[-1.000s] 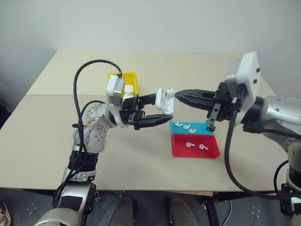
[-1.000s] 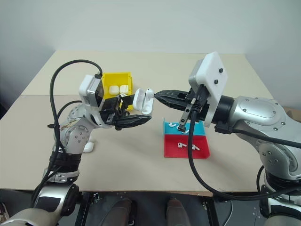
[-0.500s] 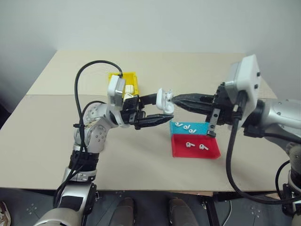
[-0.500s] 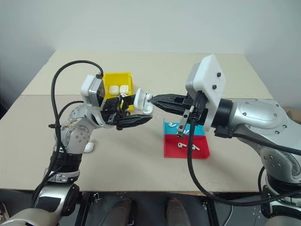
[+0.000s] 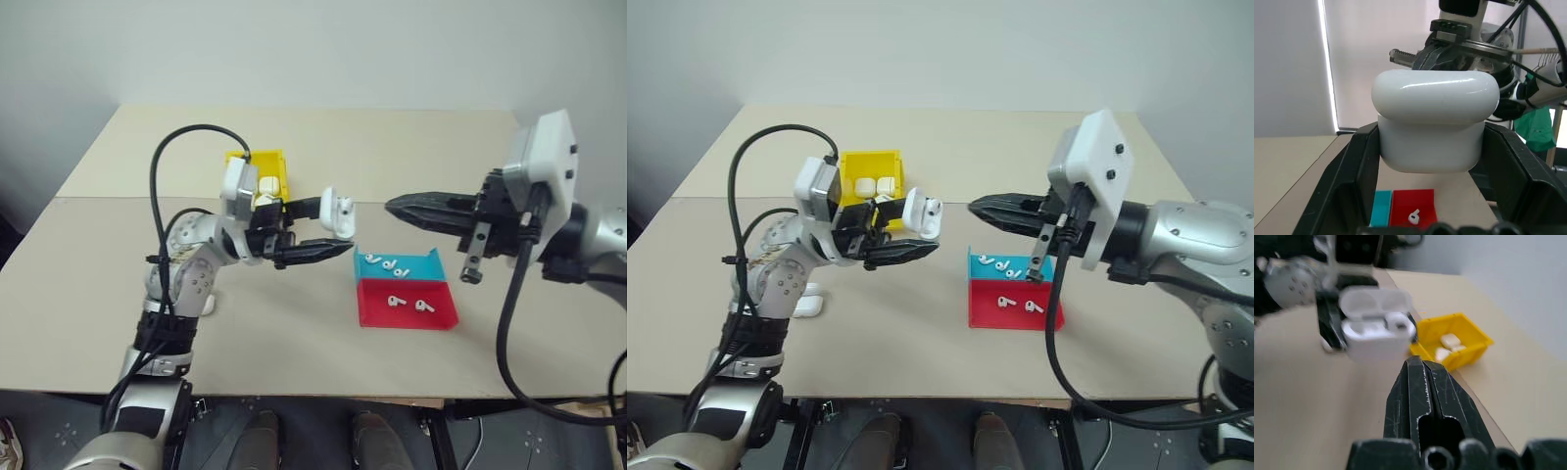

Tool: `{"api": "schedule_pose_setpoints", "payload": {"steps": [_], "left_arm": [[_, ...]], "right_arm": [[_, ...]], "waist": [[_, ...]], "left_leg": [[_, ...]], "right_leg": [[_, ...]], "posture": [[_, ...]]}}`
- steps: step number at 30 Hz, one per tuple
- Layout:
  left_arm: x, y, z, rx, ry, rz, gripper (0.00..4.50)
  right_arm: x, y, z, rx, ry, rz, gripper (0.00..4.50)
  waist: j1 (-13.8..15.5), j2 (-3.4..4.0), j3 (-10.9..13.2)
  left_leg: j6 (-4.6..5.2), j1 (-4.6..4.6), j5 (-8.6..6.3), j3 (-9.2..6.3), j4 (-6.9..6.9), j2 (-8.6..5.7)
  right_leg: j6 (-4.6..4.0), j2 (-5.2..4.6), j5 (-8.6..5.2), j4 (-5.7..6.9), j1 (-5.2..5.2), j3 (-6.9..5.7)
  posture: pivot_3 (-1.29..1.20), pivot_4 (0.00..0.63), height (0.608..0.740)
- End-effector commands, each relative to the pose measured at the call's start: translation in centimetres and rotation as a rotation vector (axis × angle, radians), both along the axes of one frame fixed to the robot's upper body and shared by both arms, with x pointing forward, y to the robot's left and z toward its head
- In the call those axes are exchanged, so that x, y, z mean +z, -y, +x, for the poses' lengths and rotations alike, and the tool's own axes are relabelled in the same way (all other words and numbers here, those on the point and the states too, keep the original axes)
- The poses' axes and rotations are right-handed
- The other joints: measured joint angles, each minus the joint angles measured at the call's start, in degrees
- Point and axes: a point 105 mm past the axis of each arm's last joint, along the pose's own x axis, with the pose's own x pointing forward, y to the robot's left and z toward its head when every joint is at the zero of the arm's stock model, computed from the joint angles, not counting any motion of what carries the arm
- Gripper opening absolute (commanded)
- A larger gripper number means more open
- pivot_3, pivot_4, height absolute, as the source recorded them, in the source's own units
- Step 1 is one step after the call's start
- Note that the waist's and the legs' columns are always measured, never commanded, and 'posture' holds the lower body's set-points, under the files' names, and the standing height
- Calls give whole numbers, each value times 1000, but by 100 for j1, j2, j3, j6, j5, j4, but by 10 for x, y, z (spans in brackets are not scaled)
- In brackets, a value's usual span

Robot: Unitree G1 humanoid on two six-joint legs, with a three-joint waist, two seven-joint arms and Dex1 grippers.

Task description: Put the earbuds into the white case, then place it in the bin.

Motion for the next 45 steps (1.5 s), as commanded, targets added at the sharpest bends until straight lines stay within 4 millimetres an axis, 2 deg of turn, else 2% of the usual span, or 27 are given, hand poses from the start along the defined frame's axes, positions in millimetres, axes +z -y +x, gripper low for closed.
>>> {"api": "schedule_pose_setpoints", "payload": {"steps": [1, 3, 8, 12, 15, 19, 25, 35, 45], "left_arm": [[7, -6, -4, 5, 41, -18, 2790], [7, -5, -7, 2, 44, -21, 2790], [8, -1, -11, 1, 57, -41, 2790], [10, -3, -14, 20, 69, -54, 2790], [9, -5, -16, 40, 73, -57, 2790], [7, -7, -20, 63, 73, -60, 2790], [6, -9, -22, 82, 70, -62, 2790], [8, -11, -24, 118, 65, -65, 2790], [8, -11, -21, 134, 63, -59, 2790]], "right_arm": [[-15, 11, 26, -12, 21, -193, 214], [-33, 11, 42, 41, 14, -342, 640], [-65, 17, 84, 178, 38, -715, 2336], [-81, 18, 109, 301, 54, -915, 2336], [-91, 21, 117, 386, 40, -1022, 2336], [-106, 25, 125, 418, -28, -1103, 2336], [-113, 25, 129, 451, -50, -1149, 2336], [-131, 16, 128, 487, -86, -1130, 2336], [-139, 14, 126, 502, -104, -1125, 2336]], "waist": [[-22, 0, 0], [-56, 1, 0], [-119, 2, 2], [-132, 2, 2], [-134, 3, 3], [-129, 3, 3], [-139, 5, 3], [-154, 6, 4], [-152, 7, 4]], "left_leg": [[0, 5, 0, 9, 0, 1], [0, 8, 0, 22, -1, 4], [0, 1, 0, 28, -2, 5], [0, -1, 0, 27, -6, 3], [0, -1, 0, 25, -7, 4], [-1, 2, 0, 9, -6, 3], [-3, 6, 1, -16, -6, 2], [-4, 13, 1, -21, -8, 2], [-4, 14, 1, -22, -9, 0]], "right_leg": [[0, 1, 0, 1, 2, 1], [-2, 3, 0, 1, 1, 2], [-2, 4, -1, -1, -9, 4], [-2, 2, 0, -2, -12, 3], [-3, 1, 1, -1, -12, 3], [-5, -5, 2, 6, -11, 3], [-7, -6, 3, 17, -10, 3], [-8, -5, 4, 25, -10, 5], [-8, -6, 4, 24, -8, 4]], "posture": [[0, 150, 740], [0, 150, 740], [0, 150, 740], [0, 150, 740], [0, 150, 740], [0, 150, 740], [0, 150, 740], [0, 150, 740], [0, 150, 740]]}}
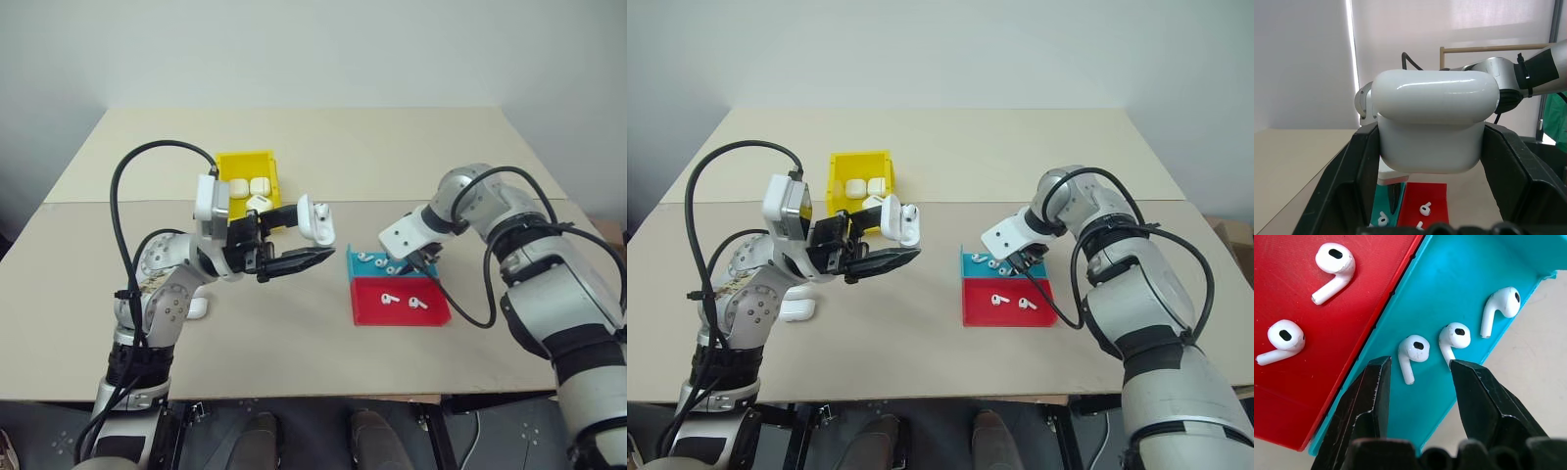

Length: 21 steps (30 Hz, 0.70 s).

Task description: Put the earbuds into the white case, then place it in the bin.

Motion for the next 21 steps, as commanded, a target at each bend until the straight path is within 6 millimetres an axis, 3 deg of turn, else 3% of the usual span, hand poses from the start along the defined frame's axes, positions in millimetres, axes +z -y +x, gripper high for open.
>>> {"api": "schedule_pose_setpoints", "payload": {"steps": [1, 21], "left_arm": [[12, -1, -5, -4, 54, -20, 2790], [10, -3, -6, 21, 47, -13, 2790]], "right_arm": [[3, 0, 0, 16, 10, 1, 2336], [-12, -5, -1, 12, -7, 3, 2336]], "waist": [[0, 0, 0], [-2, 0, 0]], "left_leg": [[0, 0, 0, 0, 0, 0], [0, 2, 0, -1, 0, 0]], "right_leg": [[0, 0, 0, 0, 0, 0], [0, 0, 0, 0, 1, 0]], "posture": [[0, 150, 740], [0, 150, 740]]}}
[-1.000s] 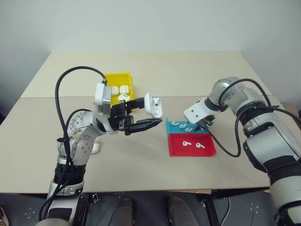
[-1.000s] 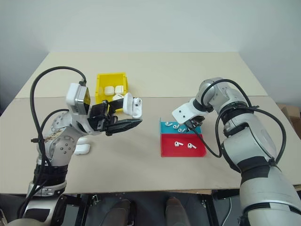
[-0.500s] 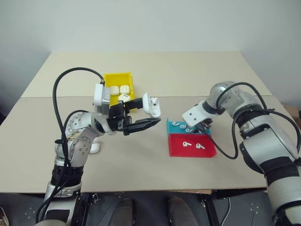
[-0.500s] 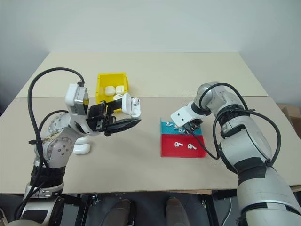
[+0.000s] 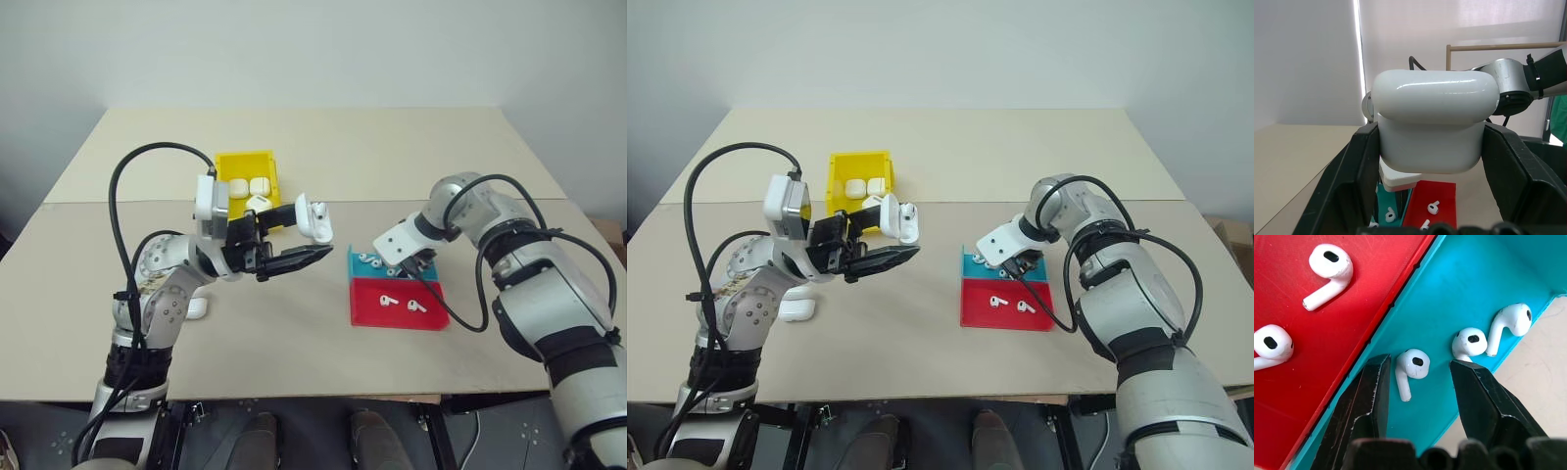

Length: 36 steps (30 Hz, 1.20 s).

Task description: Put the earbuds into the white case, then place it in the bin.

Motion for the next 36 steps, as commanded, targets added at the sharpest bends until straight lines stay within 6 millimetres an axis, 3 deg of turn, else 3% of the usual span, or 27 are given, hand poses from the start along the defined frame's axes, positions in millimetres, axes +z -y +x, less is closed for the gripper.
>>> {"api": "schedule_pose_setpoints", "payload": {"steps": [1, 21, 24, 27, 30, 36], "left_arm": [[11, -1, -7, -8, 53, -14, 2790], [9, 1, -6, -11, 46, -2, 2790], [9, 0, -6, -10, 45, -1, 2790], [9, 0, -5, -10, 45, 0, 2790], [9, 0, -5, -9, 46, -1, 2790], [10, 1, -5, -12, 49, -2, 2790]], "right_arm": [[-2, 1, -1, 3, -4, 10, 2336], [-21, 0, -8, -6, -50, 44, 2336], [-23, 1, -9, -10, -51, 46, 1694], [-23, 1, -9, -13, -51, 47, 750], [-23, 2, -9, -15, -48, 46, 647], [-18, 3, -3, -57, -17, 73, 647]], "waist": [[-2, 0, 0], [-10, 1, -1], [-19, 1, -2], [-28, 1, -1], [-24, 1, -1], [-25, 1, -1]], "left_leg": [[0, 0, 0, 0, 0, 0], [0, 32, 0, 1, -7, 2], [0, 33, 0, 1, -8, 2], [0, 68, -1, 1, -9, 2], [-1, 127, -1, 1, -25, 1], [-1, 131, -1, 1, -33, 2]], "right_leg": [[0, 0, 0, 0, 0, 0], [-1, 2, -1, -1, 28, 0], [-2, 3, -1, -1, 29, 0], [-2, 3, -1, -6, 65, 1], [-4, 3, -3, -26, 126, -1], [-5, 3, -4, -28, 125, 0]], "posture": [[0, 150, 740], [0, 150, 740], [0, 150, 740], [0, 150, 740], [0, 150, 740], [0, 150, 740]]}}
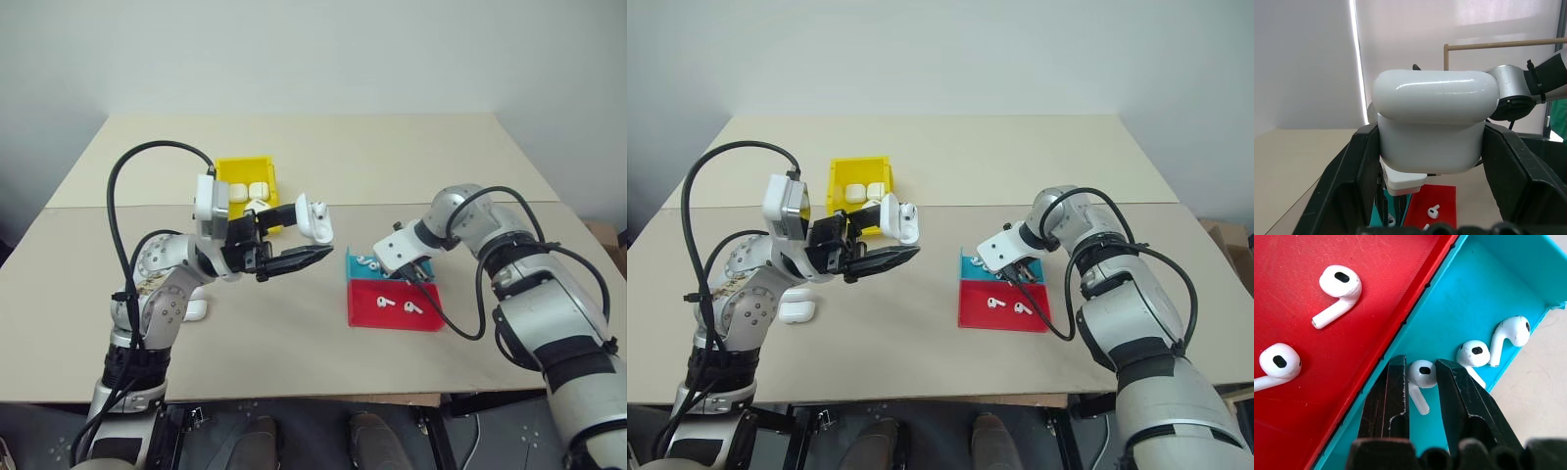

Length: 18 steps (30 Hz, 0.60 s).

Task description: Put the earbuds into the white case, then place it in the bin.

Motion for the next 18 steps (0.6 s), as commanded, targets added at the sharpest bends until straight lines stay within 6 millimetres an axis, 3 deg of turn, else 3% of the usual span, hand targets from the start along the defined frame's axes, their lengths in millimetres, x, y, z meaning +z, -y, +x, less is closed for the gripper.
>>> {"api": "schedule_pose_setpoints", "payload": {"steps": [1, 7, 11, 14, 18], "left_arm": [[10, 1, -4, -17, 46, -11, 2790], [13, 5, 1, -50, 58, -17, 2790], [16, 9, 4, -77, 67, -30, 2790], [17, 10, 6, -86, 67, -39, 2790], [19, 13, 11, -97, 60, -53, 2790]], "right_arm": [[-4, 5, 2, -57, -1, 14, 647], [48, 5, 26, -295, 57, 303, 647], [96, 8, 25, -447, -64, 660, 647], [123, 17, 7, -477, -182, 887, 647], [153, 17, -35, -508, -294, 1205, 647]], "waist": [[2, 0, 0], [18, 1, 2], [32, 3, 3], [68, 4, 3], [179, 4, 3]], "left_leg": [[0, 0, 0, 0, -1, 0], [-1, -20, 1, 0, -1, -3], [0, -51, 1, -2, -2, -3], [0, -56, 0, -7, -10, -1], [1, -66, 0, -23, -16, -2]], "right_leg": [[0, 0, 0, 0, 0, 0], [-1, -3, 0, 3, -21, 1], [0, -4, 0, -2, -45, 0], [0, -4, 0, -3, -45, -4], [0, -6, 0, -5, -39, -21]], "posture": [[0, 150, 740], [0, 150, 740], [0, 150, 740], [0, 150, 740], [0, 150, 740]]}}
